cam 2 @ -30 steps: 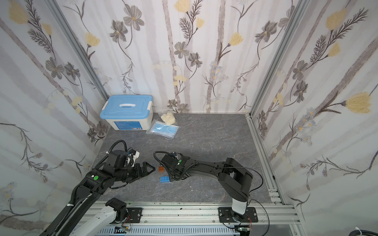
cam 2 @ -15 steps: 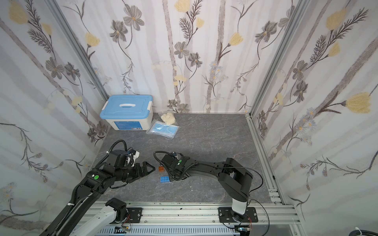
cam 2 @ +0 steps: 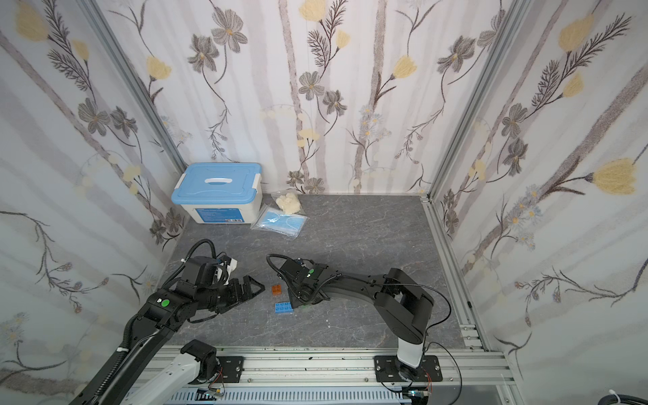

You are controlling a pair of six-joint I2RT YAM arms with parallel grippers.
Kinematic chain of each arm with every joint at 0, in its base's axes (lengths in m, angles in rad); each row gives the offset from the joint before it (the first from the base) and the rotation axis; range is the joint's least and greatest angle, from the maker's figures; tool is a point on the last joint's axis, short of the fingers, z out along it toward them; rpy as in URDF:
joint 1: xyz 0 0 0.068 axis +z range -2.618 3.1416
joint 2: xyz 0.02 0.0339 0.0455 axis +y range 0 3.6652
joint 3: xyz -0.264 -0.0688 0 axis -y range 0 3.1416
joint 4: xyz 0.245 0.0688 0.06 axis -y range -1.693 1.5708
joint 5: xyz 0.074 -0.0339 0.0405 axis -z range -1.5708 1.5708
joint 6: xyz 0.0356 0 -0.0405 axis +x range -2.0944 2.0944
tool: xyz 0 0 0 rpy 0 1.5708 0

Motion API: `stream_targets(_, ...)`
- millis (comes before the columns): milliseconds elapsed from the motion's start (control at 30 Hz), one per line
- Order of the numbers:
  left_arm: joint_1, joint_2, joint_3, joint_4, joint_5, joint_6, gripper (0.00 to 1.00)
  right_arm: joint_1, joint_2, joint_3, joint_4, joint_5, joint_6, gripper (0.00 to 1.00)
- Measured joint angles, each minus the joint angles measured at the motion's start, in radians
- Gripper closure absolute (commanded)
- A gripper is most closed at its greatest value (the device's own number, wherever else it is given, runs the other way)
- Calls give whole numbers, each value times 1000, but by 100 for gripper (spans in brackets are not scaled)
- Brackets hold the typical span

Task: Assemble the letter f with lego
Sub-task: Move the lego brick at the center of the board.

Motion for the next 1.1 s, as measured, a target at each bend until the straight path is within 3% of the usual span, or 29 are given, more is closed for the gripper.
stream_targets(233, 0, -1, 0, 0, 0, 0, 0, -71, -4, 33, -101, 5, -27, 37)
stream_targets(500, 0, 5, 0, 0, -1, 0, 0, -254, -15, 101, -159, 10, -78, 37)
stream_targets(767, -9, 1, 0, 11, -14, 0, 0, -377, 87, 240, -173, 5, -140, 36)
stream_targets(1100, -259, 122, 51, 112, -180, 18, 0, -428, 170, 322, -196, -21, -191, 35)
